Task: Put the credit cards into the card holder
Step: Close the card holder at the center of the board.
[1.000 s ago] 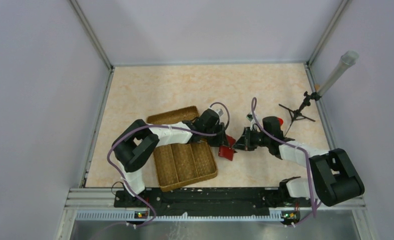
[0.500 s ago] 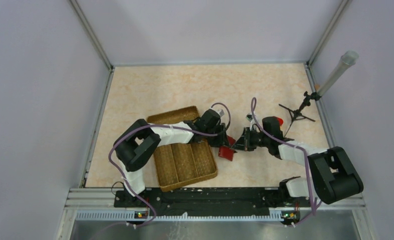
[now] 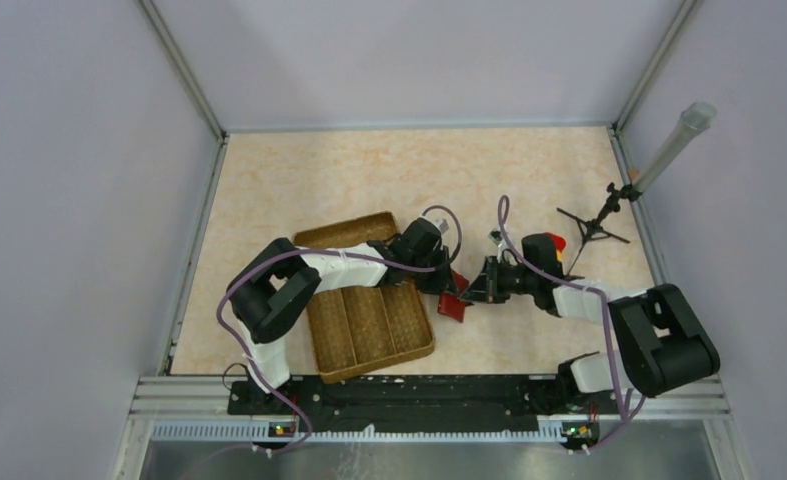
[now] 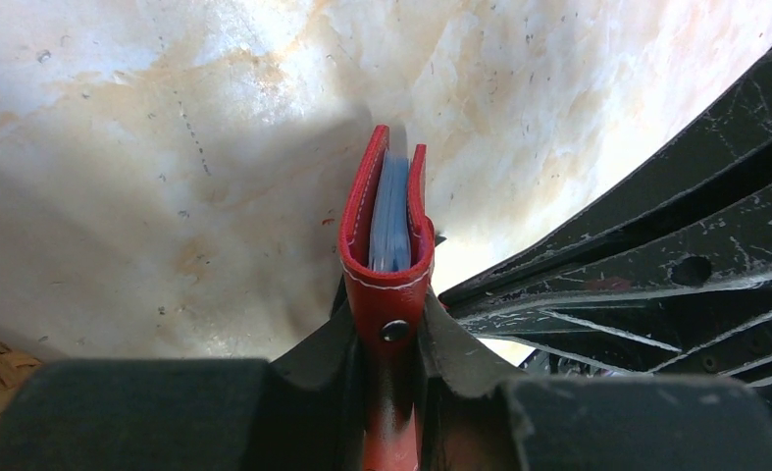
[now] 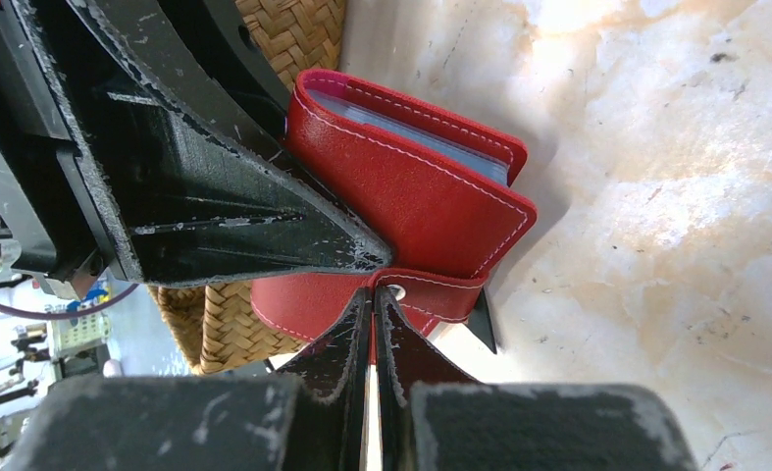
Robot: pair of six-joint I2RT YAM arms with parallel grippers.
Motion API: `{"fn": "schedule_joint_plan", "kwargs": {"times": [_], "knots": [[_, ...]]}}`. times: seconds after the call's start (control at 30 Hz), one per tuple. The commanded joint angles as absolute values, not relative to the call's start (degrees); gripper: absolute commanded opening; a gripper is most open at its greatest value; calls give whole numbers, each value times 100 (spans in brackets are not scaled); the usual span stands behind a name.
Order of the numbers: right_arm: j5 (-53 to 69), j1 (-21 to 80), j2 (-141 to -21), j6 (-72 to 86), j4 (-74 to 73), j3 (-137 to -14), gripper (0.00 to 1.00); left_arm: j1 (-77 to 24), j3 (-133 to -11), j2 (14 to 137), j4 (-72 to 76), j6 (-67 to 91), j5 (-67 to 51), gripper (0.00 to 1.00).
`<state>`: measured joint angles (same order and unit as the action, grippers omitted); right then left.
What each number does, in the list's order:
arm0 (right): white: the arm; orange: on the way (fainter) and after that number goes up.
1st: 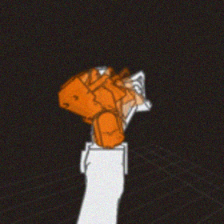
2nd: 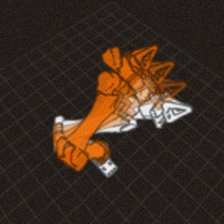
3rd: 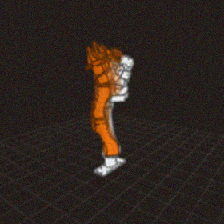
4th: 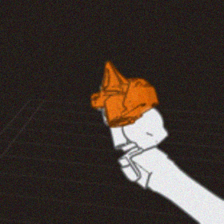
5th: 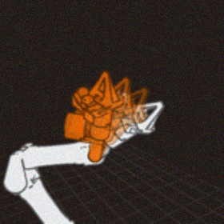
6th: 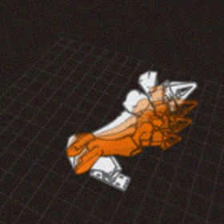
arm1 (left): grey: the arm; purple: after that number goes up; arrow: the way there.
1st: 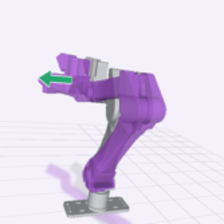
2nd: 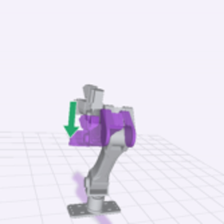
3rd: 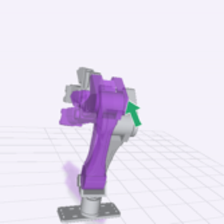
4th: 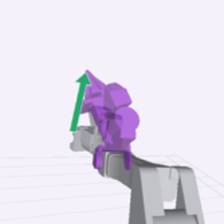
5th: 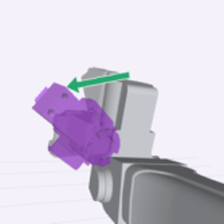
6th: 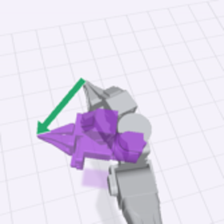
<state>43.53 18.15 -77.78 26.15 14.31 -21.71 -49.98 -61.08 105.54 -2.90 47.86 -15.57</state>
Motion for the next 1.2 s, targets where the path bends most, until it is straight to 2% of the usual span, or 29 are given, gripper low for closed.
{"fn": "schedule_joint_plan", "kwargs": {"times": [0.0, 0.37, 1.17], "knots": [[4643, 1917, -7919, 2615, 1865, -2179, 0, -5019, -6257, 10641, -438, 4665, -1510, 19], [4500, 1942, -7973, 2743, 2115, -2095, 0, -5023, -6258, 10661, -442, 4660, -1528, 12], [3888, 1939, -8344, 2936, 2740, -1833, 0, -5027, -6245, 10678, -503, 4630, -1590, 5]]}}
